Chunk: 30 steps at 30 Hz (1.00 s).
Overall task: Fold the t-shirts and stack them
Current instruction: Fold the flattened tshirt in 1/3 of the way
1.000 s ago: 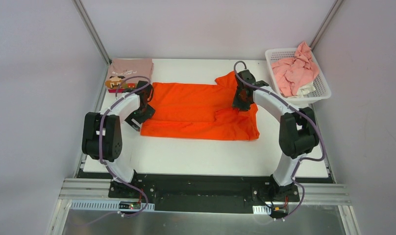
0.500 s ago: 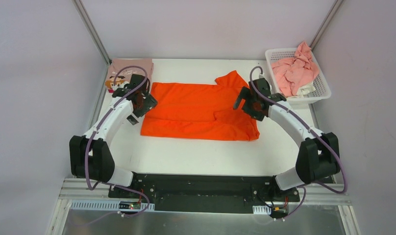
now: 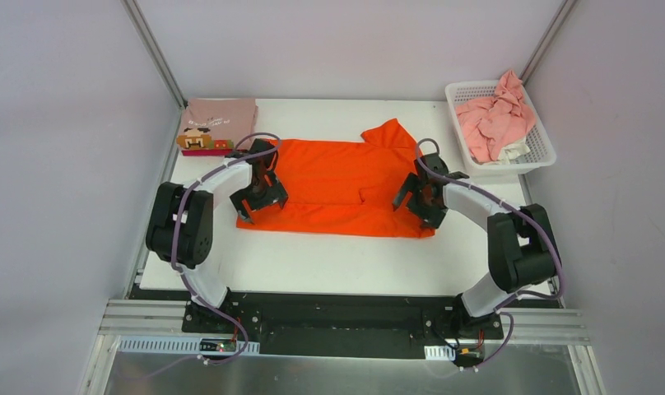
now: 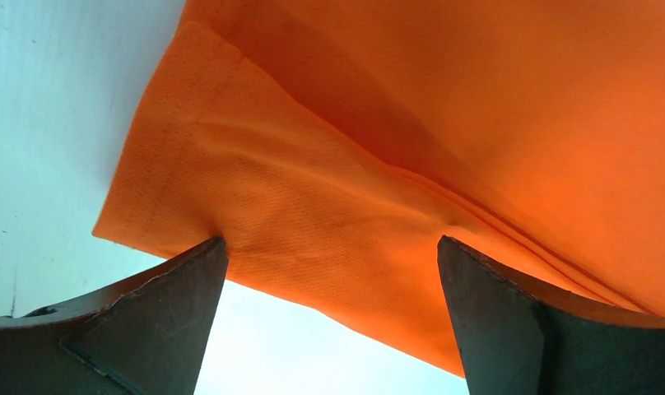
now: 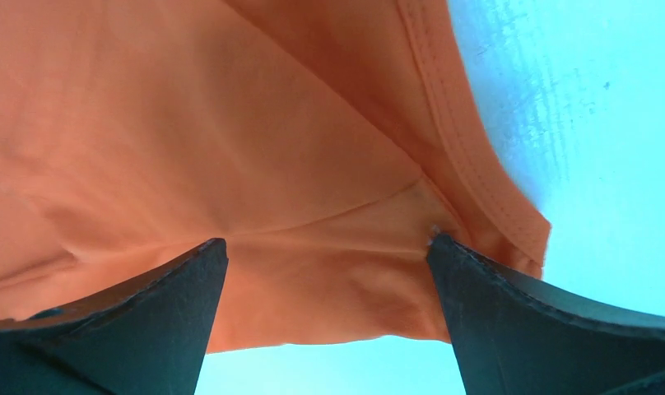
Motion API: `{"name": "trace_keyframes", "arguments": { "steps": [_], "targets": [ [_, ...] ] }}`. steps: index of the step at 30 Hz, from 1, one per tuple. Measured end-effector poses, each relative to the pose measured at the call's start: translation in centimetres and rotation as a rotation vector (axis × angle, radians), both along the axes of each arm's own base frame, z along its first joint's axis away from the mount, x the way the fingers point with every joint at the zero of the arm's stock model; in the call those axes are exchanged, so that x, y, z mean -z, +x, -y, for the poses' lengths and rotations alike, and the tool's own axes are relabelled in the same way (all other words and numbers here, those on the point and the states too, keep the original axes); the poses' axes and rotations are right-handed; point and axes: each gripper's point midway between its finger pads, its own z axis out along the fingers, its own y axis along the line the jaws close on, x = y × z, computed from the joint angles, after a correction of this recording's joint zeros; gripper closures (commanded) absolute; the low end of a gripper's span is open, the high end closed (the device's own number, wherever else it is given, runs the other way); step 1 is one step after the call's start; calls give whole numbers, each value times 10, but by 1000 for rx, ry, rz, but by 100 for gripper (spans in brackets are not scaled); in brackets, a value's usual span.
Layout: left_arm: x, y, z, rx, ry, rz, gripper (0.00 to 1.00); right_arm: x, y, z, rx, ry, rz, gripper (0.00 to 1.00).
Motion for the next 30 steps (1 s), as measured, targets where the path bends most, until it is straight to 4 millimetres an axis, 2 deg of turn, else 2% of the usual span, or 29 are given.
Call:
{"name": "trace_keyframes", "arguments": {
  "steps": [2, 4, 9, 11, 17, 20, 26, 30],
  "targets": [
    [7, -6, -4, -3, 18, -21, 1, 9, -3, 8, 39, -3, -21, 1],
    [16, -14, -8, -6, 36, -48, 1, 9, 2, 12, 72, 7, -7, 1],
    [18, -18, -10, -20, 28, -30, 1, 6, 2, 16, 139, 62, 45, 1],
    [17, -24, -11, -30, 23, -11, 1, 4, -5, 18, 165, 85, 74, 1],
    [18, -70, -16, -55, 24, 9, 1, 3, -54, 27, 218, 122, 71, 1],
    [17, -88, -16, -67, 9, 25, 1, 4, -78, 31, 240, 134, 46, 1],
    [15, -110, -10, -70, -27, 64, 1, 2, -126, 43, 295, 147, 10, 1],
    [13, -118, -8, -96, -69, 94, 1, 3, -145, 47, 316, 145, -22, 1]
  ]
}}
